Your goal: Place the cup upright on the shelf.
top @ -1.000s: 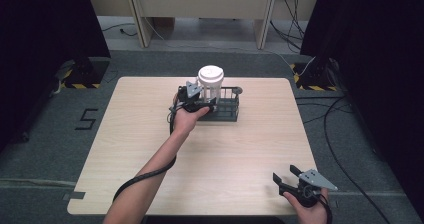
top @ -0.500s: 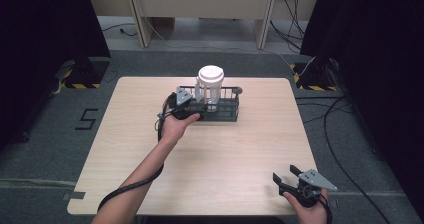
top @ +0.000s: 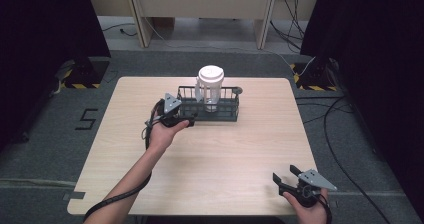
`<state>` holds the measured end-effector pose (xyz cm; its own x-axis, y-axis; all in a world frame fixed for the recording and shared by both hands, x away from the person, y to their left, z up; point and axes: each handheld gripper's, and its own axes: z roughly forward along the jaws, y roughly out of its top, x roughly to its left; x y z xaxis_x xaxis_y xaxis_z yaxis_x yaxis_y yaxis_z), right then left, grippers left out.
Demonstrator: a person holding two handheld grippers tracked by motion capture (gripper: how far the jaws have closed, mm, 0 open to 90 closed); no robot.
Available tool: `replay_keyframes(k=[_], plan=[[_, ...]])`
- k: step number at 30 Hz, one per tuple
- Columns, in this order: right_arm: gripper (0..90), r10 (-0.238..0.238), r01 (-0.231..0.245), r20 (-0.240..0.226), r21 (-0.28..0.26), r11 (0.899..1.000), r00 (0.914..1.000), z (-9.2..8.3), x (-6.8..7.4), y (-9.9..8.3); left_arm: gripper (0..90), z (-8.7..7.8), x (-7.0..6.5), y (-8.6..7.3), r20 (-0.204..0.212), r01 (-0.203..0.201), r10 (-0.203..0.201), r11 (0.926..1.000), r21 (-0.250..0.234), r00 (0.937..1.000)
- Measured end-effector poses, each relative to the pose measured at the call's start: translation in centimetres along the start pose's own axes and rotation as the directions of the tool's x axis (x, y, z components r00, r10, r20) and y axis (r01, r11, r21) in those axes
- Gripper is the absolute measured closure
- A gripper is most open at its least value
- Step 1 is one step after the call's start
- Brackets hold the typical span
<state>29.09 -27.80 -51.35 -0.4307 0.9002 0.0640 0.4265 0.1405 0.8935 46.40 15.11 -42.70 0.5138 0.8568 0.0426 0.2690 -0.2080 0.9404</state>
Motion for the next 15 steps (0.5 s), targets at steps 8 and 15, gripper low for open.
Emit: replay_keyframes(k=[8,15], plan=[[25.5,0.0,0.0,0.001,0.001,1.0,1.0,0.0,0.0,0.0,14.5,-2.0,0.4,-0.8,-0.002,-0.005,0.005,1.0,-0.008,1.0],[25.5,0.0,0.0,0.004,0.003,1.0,1.0,0.0,0.0,0.0,14.5,-3.4,0.7,-1.6,-0.004,0.0,0.0,0.9999,-0.011,1.0]])
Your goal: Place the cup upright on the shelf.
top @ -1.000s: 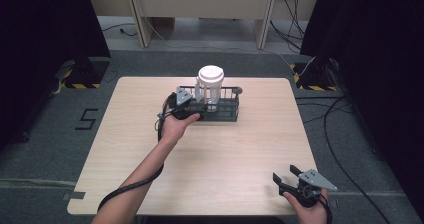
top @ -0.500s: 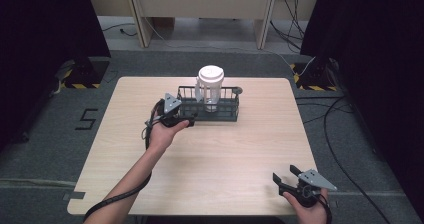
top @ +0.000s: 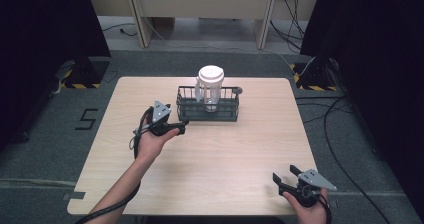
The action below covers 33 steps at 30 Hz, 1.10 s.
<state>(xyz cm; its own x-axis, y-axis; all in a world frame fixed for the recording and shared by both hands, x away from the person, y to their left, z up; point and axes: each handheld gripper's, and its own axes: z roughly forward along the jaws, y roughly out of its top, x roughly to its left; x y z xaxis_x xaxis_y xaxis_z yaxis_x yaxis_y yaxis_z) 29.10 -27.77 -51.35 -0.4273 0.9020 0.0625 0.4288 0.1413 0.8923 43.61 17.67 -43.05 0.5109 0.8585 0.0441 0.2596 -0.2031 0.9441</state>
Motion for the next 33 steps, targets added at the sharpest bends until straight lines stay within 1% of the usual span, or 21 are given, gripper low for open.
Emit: replay_keyframes(k=[3,10,15,18,20,22,24,25,27,30,33], plan=[[25.5,0.001,-0.001,0.001,-0.001,1.0,1.0,0.0,0.0,0.0,14.6,-0.7,0.2,-0.4,-0.005,0.009,-0.009,1.0,-0.004,1.0],[25.6,-0.001,0.001,0.006,-0.003,1.0,1.0,0.0,0.0,0.0,14.6,-2.6,0.9,-1.6,-0.01,0.012,-0.012,0.9999,-0.007,0.9999],[25.6,-0.004,0.004,0.008,-0.005,1.0,1.0,0.0,0.0,0.0,14.6,-4.4,1.5,-3.0,-0.035,0.026,-0.026,0.9996,-0.008,0.999],[25.6,-0.013,0.013,0.009,-0.008,1.0,0.9999,-0.1,0.0,0.0,14.6,-5.6,1.8,-4.1,-0.061,0.026,-0.026,0.9997,-0.005,0.9978],[25.6,-0.012,0.012,0.009,-0.009,1.0,0.9999,-0.1,0.0,0.0,14.6,-6.5,1.9,-4.9,-0.07,0.026,-0.026,0.9997,0.001,0.9972],[25.6,-0.016,0.016,0.009,-0.009,1.0,0.9998,-0.1,0.0,0.0,14.6,-7.1,2.1,-5.3,-0.076,0.029,-0.028,0.9996,0.005,0.9967],[25.6,-0.012,0.012,0.009,-0.009,1.0,0.9999,-0.1,0.1,0.0,14.7,-7.8,2.4,-5.8,-0.094,0.024,-0.024,0.9997,0.003,0.9953],[25.6,-0.017,0.017,0.011,-0.01,1.0,0.9998,-0.1,0.0,0.0,14.7,-8.1,2.5,-6.0,-0.097,0.026,-0.025,0.9997,0.003,0.9949],[25.6,-0.007,0.007,0.009,-0.01,1.0,0.9999,-0.1,0.1,-0.1,14.7,-8.5,2.8,-6.3,-0.101,0.037,-0.037,0.9993,0.002,0.9942],[25.6,-0.002,0.002,0.01,-0.009,1.0,1.0,-0.1,0.1,-0.1,14.8,-9.1,3.1,-6.8,-0.116,0.038,-0.037,0.9992,0.008,0.9926],[25.6,-0.006,0.007,0.009,-0.013,1.0,0.9999,-0.1,0.1,-0.1,14.8,-9.7,3.4,-7.3,-0.122,0.041,-0.039,0.9991,0.014,0.9918]])
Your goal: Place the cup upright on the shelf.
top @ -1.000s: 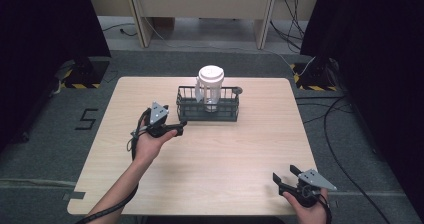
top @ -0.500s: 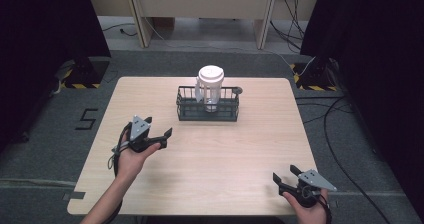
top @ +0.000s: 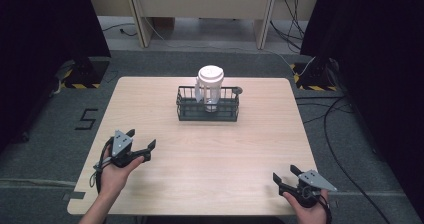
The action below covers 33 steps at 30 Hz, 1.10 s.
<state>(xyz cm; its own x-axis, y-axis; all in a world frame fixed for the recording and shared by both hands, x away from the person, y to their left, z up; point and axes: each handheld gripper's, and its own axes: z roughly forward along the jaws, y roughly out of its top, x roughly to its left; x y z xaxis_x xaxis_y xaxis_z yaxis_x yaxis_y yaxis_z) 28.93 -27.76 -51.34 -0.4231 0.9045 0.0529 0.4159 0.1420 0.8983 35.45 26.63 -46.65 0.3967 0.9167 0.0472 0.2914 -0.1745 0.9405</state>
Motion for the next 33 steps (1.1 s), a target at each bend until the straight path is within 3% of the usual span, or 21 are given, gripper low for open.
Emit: replay_keyframes(k=[17,26,33], plan=[[25.6,-0.003,0.003,0.002,-0.003,1.0,1.0,0.0,0.0,0.0,14.8,-2.8,2.6,-3.0,-0.072,0.047,-0.045,0.9984,0.032,0.9964],[25.6,-0.003,0.003,0.002,-0.005,1.0,1.0,0.0,0.0,0.0,14.9,-4.1,4.1,-4.1,-0.118,0.081,-0.077,0.996,0.037,0.9901],[25.6,-0.003,0.003,0.003,-0.005,1.0,1.0,0.0,0.0,0.0,14.9,-4.8,5.3,-5.1,-0.162,0.112,-0.105,0.993,0.036,0.9812]])
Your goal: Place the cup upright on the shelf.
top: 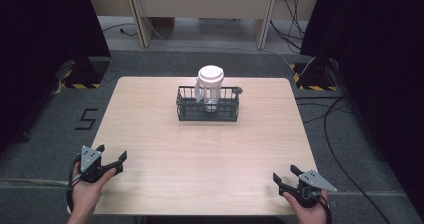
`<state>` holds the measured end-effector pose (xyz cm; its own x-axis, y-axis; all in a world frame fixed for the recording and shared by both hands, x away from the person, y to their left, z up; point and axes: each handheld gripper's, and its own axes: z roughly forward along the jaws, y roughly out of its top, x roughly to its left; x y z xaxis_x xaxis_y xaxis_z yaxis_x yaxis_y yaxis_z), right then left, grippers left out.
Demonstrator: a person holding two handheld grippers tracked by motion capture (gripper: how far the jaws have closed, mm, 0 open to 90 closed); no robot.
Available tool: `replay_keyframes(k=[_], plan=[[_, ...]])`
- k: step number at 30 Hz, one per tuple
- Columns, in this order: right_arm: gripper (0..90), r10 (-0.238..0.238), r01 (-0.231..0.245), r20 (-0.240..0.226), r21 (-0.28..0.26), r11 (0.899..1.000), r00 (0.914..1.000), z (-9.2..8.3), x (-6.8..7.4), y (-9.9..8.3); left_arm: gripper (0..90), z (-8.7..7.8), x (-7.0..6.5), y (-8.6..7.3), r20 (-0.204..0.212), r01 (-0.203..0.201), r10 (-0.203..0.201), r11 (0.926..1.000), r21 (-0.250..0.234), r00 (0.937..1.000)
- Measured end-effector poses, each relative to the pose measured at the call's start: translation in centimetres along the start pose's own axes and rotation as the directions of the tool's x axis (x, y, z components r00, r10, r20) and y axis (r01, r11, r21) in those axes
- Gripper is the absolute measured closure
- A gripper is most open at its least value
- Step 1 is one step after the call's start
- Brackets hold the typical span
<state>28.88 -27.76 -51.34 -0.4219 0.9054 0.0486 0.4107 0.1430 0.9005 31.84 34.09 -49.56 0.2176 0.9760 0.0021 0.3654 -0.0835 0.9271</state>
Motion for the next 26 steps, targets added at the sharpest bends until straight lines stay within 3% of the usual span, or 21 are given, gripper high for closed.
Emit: replay_keyframes(k=[15,26], plan=[[25.6,0.002,-0.002,0.002,-0.001,1.0,1.0,0.0,0.0,0.0,14.9,-0.5,1.2,-1.5,-0.067,0.041,-0.041,0.9992,-0.002,0.9969],[25.7,-0.002,0.002,0.0,0.0,1.0,1.0,0.0,0.0,0.0,15.0,-0.6,0.5,-2.2,-0.059,0.046,-0.045,0.9989,0.006,0.9973]])
